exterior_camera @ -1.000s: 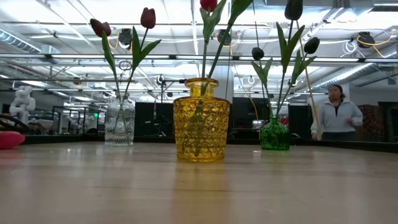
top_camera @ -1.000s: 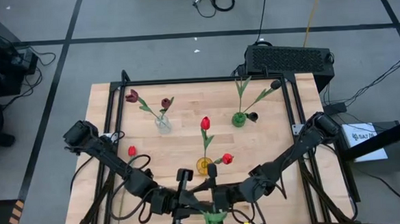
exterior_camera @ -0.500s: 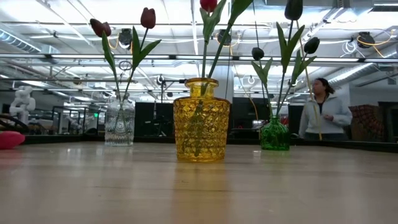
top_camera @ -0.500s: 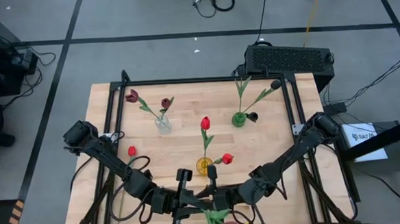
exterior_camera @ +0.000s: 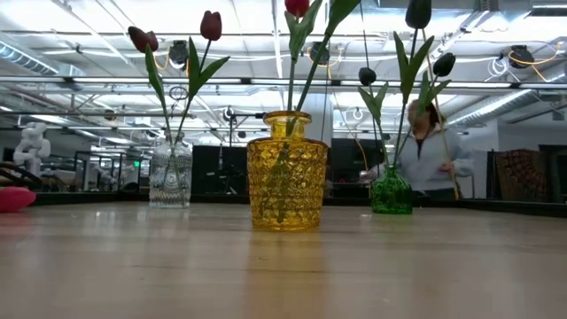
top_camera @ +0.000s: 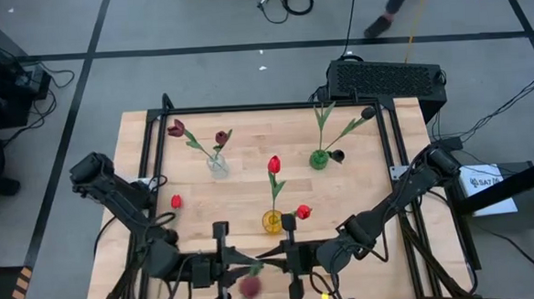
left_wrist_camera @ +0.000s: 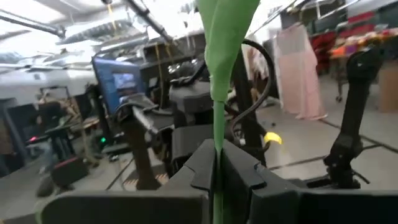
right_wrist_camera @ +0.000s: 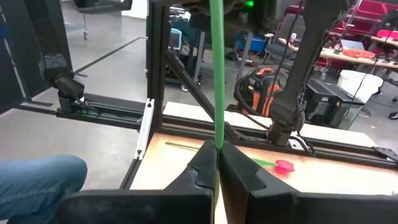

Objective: Sort flowers into vase by color
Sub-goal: Put the dark red flower into the transparent vase

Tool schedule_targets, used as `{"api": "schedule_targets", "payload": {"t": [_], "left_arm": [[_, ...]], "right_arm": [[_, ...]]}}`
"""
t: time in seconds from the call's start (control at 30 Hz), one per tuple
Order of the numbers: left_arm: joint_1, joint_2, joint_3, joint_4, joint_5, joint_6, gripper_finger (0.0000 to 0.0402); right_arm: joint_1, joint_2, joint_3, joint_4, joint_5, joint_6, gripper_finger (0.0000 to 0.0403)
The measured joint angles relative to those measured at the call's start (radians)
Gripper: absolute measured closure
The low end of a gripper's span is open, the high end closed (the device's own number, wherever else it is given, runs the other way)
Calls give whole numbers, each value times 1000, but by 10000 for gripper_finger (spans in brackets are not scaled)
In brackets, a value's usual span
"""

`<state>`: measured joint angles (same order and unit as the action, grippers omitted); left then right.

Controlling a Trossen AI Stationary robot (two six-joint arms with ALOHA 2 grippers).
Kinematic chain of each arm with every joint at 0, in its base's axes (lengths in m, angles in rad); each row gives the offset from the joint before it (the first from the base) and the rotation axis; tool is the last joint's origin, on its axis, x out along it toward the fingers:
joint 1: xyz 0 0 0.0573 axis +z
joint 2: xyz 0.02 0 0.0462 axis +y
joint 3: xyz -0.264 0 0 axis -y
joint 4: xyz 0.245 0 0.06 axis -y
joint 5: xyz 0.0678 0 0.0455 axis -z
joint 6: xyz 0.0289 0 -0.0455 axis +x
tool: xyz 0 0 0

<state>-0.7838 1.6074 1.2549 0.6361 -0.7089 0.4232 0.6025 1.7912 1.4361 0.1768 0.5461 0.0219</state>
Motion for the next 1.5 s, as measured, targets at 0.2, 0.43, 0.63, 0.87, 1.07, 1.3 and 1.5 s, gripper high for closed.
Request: {"api": "schedule_targets", "payload": {"t": [0.2, 0.43, 0.63, 0.87, 1.07, 1.3, 1.5], "left_arm": [[-41, -41, 0, -76, -77, -23, 379], [-85, -58, 0, -110, -151, -22, 379], [-90, -62, 0, -113, -164, -16, 379], [-129, -100, 0, -169, -171, -17, 379], [-148, -105, 0, -179, -172, -6, 379], [-148, -105, 0, -173, -193, 23, 379], [-148, -113, 0, -178, -202, 30, 394]], "right_arm": [[-2, 0, 0, 6, 4, 19, 402], [-2, -1, 0, 7, 4, 20, 403], [-2, -1, 0, 6, 4, 20, 403], [-2, -1, 1, 28, 0, 10, 402], [-2, -1, 1, 41, -1, 0, 402], [-2, -1, 1, 44, 2, -1, 402], [-1, -1, 1, 45, 4, 11, 391]]}}
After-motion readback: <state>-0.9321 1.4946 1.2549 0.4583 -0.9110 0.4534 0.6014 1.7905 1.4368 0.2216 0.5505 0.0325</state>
